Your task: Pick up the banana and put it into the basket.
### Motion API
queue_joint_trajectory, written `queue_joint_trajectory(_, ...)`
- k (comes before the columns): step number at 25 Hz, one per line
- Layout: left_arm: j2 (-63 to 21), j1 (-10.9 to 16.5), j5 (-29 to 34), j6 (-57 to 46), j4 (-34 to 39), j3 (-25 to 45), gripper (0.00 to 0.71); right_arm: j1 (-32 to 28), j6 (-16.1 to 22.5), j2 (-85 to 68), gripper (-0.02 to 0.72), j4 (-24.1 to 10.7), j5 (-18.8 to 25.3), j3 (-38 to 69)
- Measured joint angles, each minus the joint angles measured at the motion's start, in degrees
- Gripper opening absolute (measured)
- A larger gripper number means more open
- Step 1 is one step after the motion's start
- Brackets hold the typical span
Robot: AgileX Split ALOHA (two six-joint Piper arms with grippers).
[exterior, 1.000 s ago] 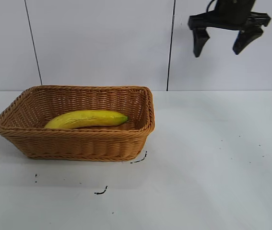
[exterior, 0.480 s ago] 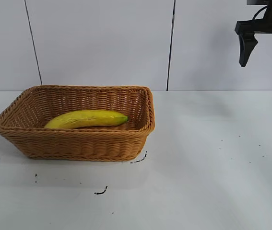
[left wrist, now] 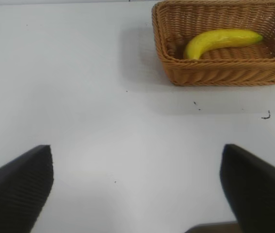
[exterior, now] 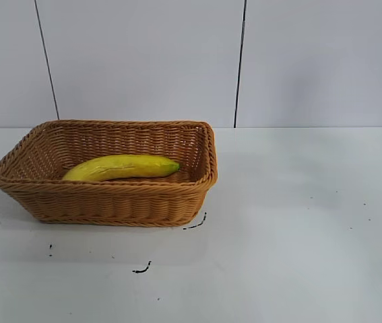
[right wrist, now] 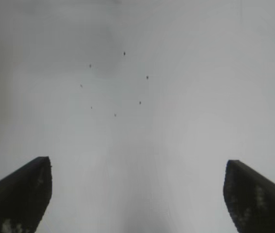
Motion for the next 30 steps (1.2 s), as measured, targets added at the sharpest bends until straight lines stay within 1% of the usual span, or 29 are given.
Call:
queue_joint_trajectory(10,0.0,0.0,0.0,0.0,0.0,0.0,0.693,0.0,-0.4,-33.0,0.657,0.7,-0.2,27.5)
queue_joint_trajectory(12,0.0,0.0,0.0,0.0,0.0,0.0,0.693,0.0,-0.4,-40.0,0.657,0.7,-1.8,32.7)
queue_joint_trajectory(15,0.0,0.0,0.0,0.0,0.0,0.0,0.693,0.0,-0.4,-49.4,0.657,0.8,-6.5,39.4)
queue_joint_trajectory(17,0.0,0.0,0.0,0.0,0.0,0.0,0.693,0.0,-0.4,-54.9,0.657,0.8,-8.5,43.5)
queue_joint_trajectory(19,0.0,0.0,0.0,0.0,0.0,0.0,0.693,0.0,-0.4,-59.8,0.657,0.8,-9.2,46.0)
queue_joint_trajectory(22,0.0,0.0,0.0,0.0,0.0,0.0,0.693,0.0,-0.4,-64.8,0.657,0.8,-10.5,46.5)
queue_joint_trajectory(30,0.0,0.0,-0.1,0.0,0.0,0.0,0.693,0.1,-0.4,-73.0,0.657,1.0,-10.7,46.6)
